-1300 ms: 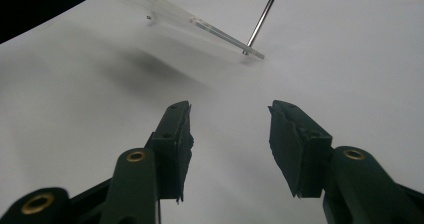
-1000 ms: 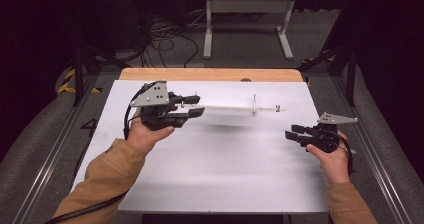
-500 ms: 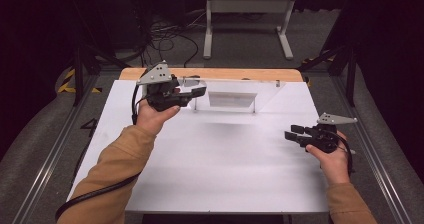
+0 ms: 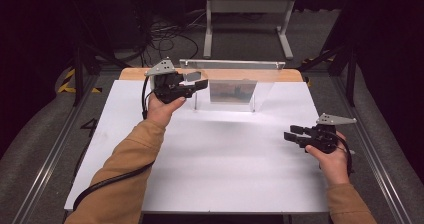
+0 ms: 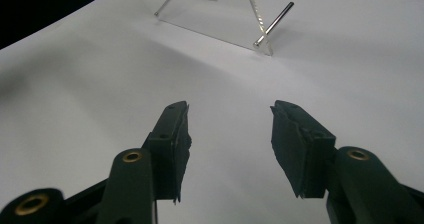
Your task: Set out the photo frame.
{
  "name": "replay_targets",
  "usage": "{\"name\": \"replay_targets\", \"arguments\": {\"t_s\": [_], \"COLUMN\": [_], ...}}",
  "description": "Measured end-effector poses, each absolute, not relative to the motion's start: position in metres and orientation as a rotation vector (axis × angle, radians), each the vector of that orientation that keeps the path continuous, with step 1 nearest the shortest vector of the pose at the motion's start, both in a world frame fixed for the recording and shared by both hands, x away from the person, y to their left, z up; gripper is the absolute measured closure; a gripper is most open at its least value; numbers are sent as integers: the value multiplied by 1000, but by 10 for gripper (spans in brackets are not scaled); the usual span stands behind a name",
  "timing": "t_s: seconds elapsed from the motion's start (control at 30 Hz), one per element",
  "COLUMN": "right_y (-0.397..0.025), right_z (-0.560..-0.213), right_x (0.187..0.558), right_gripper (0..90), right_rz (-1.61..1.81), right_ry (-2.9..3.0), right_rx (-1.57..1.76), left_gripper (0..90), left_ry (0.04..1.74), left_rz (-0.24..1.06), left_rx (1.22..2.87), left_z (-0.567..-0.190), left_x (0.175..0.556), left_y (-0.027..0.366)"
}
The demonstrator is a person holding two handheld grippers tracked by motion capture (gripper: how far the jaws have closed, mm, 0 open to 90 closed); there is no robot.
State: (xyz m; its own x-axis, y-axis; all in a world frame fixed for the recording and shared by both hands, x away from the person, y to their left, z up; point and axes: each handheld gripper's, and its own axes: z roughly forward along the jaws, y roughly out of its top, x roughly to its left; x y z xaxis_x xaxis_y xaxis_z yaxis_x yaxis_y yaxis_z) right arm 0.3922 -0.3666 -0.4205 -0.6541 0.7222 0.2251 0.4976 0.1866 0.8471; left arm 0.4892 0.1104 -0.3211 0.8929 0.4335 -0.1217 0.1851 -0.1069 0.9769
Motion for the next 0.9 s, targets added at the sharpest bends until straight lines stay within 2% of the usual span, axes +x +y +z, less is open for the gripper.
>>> {"name": "replay_targets", "arguments": {"t_s": [0.23, 0.43, 0.53, 0.63, 0.9], "right_y": [-366, -366, -366, -365, -364], "right_z": [-421, -422, -423, -424, -423], "right_x": [393, 393, 393, 394, 393], "right_gripper": [483, 476, 474, 471, 463], "right_rz": [1463, 1468, 1467, 1468, 1482], "right_ry": [2240, 2237, 2237, 2241, 2241], "right_rx": [1171, 1174, 1176, 1180, 1175], "left_gripper": [506, 503, 523, 580, 571], "left_ry": [486, 522, 533, 532, 594], "left_rz": [290, 253, 239, 249, 219], "left_rx": [1739, 1728, 1739, 1746, 1692], "left_z": [-334, -351, -348, -345, -347], "left_x": [494, 502, 501, 501, 518], "left_y": [106, 103, 101, 98, 100]}}
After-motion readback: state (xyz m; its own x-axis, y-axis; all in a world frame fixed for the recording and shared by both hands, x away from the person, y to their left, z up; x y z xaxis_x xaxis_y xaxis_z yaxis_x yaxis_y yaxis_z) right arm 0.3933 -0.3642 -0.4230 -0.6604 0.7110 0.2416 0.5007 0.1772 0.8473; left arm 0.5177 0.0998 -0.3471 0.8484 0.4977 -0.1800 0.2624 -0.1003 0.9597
